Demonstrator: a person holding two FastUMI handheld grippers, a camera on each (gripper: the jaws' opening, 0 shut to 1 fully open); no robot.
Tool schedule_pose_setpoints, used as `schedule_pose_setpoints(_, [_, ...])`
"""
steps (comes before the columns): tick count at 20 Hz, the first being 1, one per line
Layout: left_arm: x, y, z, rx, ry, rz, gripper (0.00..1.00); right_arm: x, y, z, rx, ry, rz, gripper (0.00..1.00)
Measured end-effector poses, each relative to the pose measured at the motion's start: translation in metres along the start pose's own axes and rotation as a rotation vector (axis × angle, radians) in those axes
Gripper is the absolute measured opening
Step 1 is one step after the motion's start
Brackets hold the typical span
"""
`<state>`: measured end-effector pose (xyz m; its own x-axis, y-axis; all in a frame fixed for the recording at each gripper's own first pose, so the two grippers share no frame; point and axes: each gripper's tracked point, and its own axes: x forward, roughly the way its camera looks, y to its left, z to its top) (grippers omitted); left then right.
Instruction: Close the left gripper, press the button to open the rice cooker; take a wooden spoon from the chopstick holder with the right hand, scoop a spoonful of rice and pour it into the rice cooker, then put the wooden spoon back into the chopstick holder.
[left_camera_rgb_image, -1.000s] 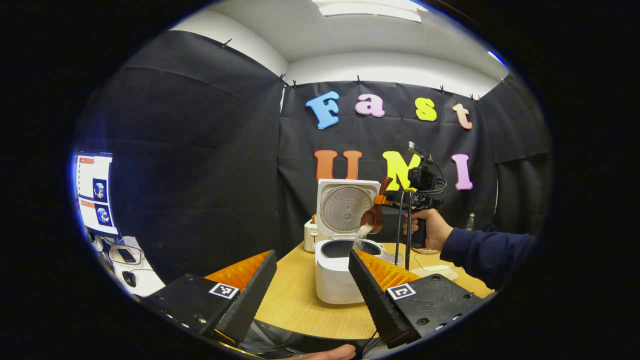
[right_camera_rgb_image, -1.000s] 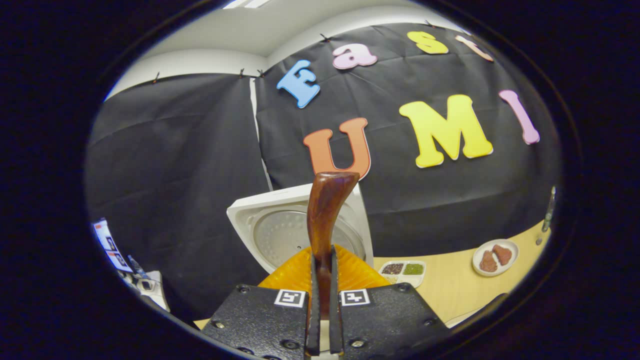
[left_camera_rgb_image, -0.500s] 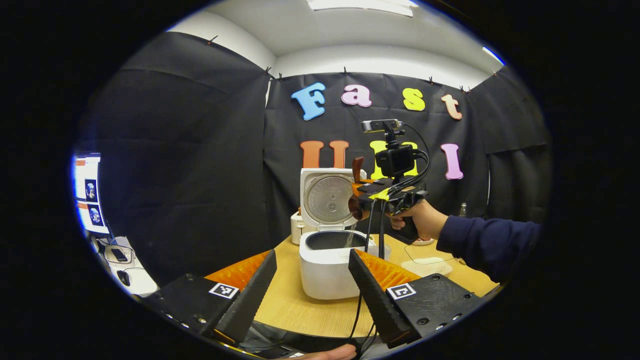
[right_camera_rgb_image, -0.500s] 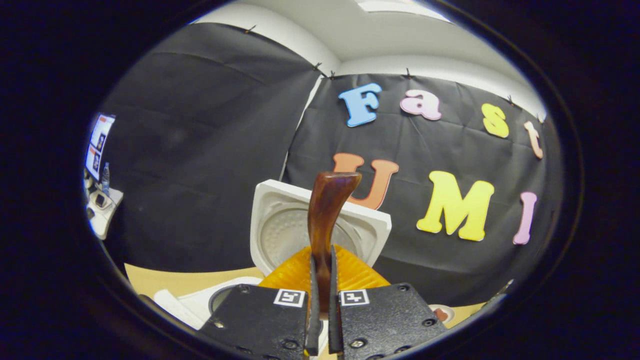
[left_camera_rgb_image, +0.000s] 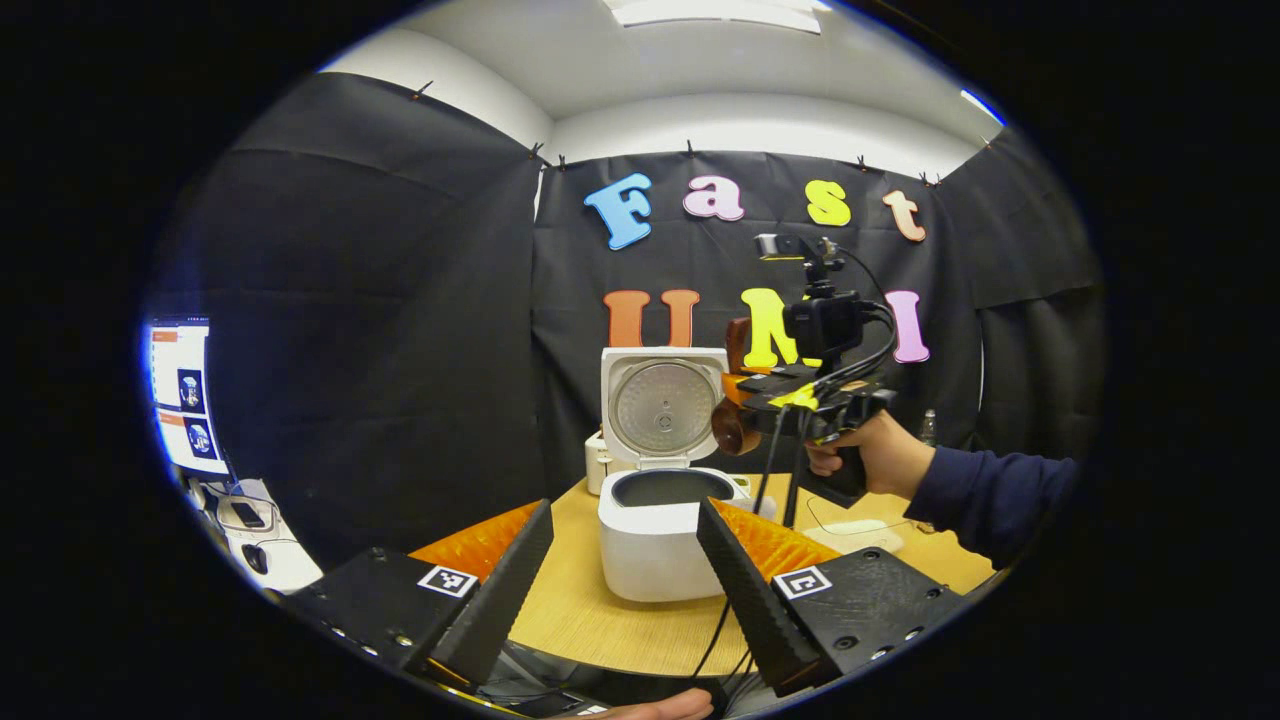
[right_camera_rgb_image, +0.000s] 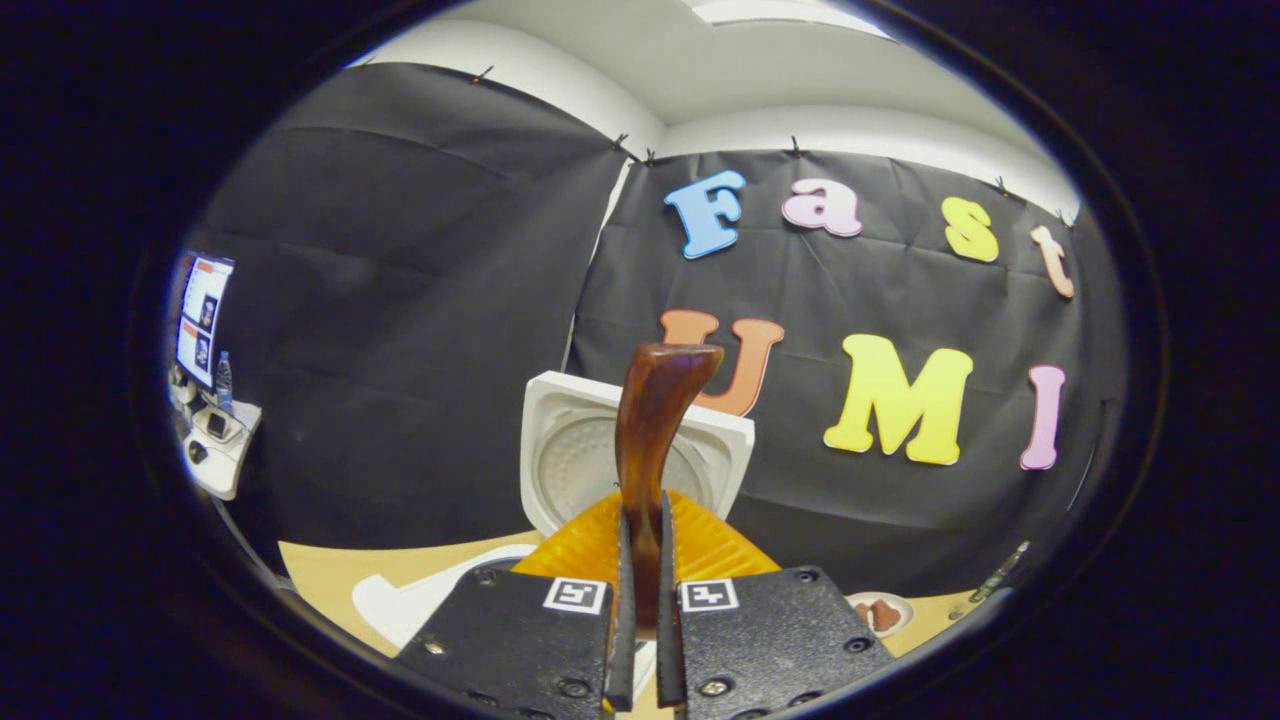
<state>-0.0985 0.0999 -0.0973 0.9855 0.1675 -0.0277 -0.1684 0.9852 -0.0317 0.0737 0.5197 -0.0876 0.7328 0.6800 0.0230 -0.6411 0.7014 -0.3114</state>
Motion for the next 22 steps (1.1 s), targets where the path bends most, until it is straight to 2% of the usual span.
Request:
schedule_pose_setpoints(3, [0.006, -0.018, 0.004, 0.027, -0.004, -0.053, 0.92, -0.029, -0.024, -0.009, 0.086, 0.028, -0.003, 0.14])
schedule_pose_setpoints(5, [0.008, -0.021, 0.004, 0.030, 0.002, -0.053, 0.93, -0.050, -0.044, -0.009, 0.155, 0.045, -0.009, 0.14])
schedule_pose_setpoints(9, [0.007, -0.042, 0.003, 0.020, 0.010, -0.101, 0.93, -0.087, -0.096, -0.016, 0.154, 0.077, -0.057, 0.14])
schedule_pose_setpoints(12, [0.017, -0.045, 0.007, 0.013, 0.002, -0.083, 0.93, -0.113, -0.127, -0.024, 0.155, 0.098, -0.076, 0.15])
schedule_pose_setpoints(17, [0.025, -0.069, 0.004, -0.050, 0.018, -0.104, 0.93, -0.155, -0.190, -0.045, 0.185, 0.116, -0.163, 0.15])
schedule_pose_setpoints(22, [0.036, -0.091, 0.002, -0.049, 0.030, -0.108, 0.92, -0.186, -0.260, -0.081, 0.219, 0.138, -0.274, 0.17])
